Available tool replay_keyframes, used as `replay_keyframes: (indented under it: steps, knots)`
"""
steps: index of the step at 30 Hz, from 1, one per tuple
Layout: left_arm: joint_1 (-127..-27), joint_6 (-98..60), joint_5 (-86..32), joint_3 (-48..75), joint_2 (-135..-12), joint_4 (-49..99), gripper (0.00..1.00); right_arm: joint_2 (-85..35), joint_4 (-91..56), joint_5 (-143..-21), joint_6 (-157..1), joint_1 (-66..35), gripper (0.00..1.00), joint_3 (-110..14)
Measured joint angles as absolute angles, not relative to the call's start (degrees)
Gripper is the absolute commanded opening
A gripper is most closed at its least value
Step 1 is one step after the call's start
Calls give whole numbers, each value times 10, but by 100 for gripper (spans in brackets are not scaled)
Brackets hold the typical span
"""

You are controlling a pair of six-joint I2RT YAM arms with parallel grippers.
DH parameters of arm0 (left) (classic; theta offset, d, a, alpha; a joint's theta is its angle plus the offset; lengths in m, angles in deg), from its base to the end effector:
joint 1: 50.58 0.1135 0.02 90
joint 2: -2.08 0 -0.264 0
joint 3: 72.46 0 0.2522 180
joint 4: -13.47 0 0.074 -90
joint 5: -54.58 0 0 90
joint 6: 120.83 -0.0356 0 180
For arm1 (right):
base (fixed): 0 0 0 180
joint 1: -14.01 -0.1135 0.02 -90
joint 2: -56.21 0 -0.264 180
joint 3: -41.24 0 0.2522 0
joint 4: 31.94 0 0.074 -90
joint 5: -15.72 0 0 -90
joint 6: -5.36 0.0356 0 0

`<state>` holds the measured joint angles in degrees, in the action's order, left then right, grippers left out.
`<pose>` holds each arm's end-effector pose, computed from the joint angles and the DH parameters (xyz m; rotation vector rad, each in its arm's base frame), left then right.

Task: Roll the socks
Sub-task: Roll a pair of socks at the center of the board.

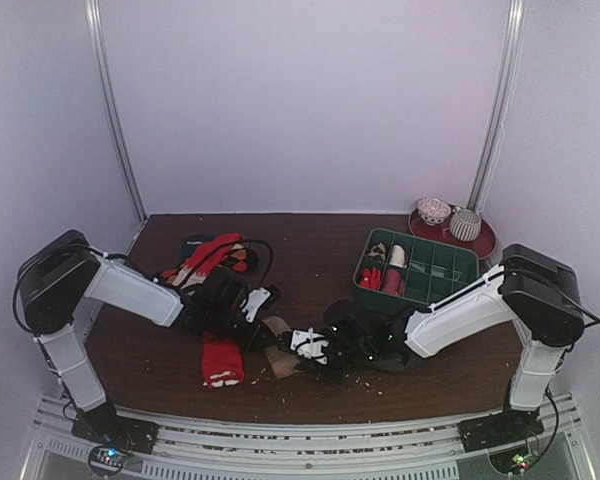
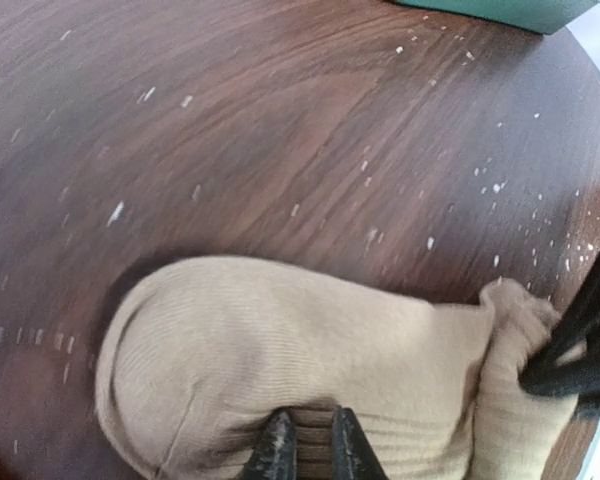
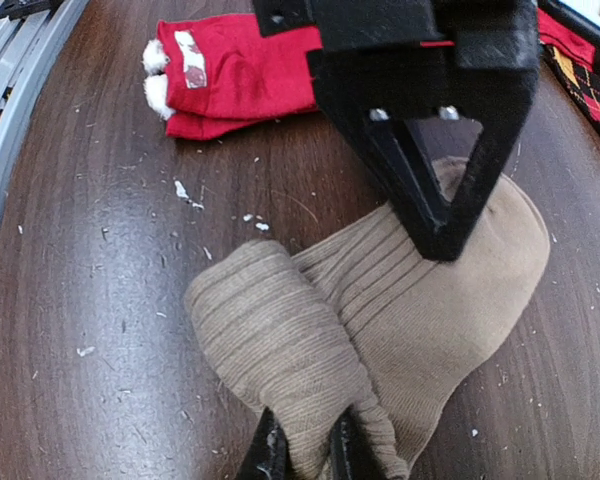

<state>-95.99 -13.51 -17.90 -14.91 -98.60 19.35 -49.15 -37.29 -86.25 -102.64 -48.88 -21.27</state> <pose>0.2197 -0.2381 0.1190 0.7640 2.4465 -0.8345 0.1580 0.3248 0.1303 -1.5740 1.6642 0.6524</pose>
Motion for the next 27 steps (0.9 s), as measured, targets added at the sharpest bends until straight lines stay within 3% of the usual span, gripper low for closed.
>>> replay_keyframes:
  steps: [8,14,20,27]
  knots:
    - [-962,-212,-158,-35,-1086,188,9,-489,-334,-841,-1029,-507,8,-230]
    - [-963,-261,-158,-18,-1099,193,9,-527,-301,-875,-1032,-490,8,-289]
    - [-963,-276,-186,-40,-1076,193,30,-546,-308,-970,-971,-440,8,-299]
    - [-963,-289,-248,-49,-1048,230,46,-579,-302,-1084,-891,-397,8,-320]
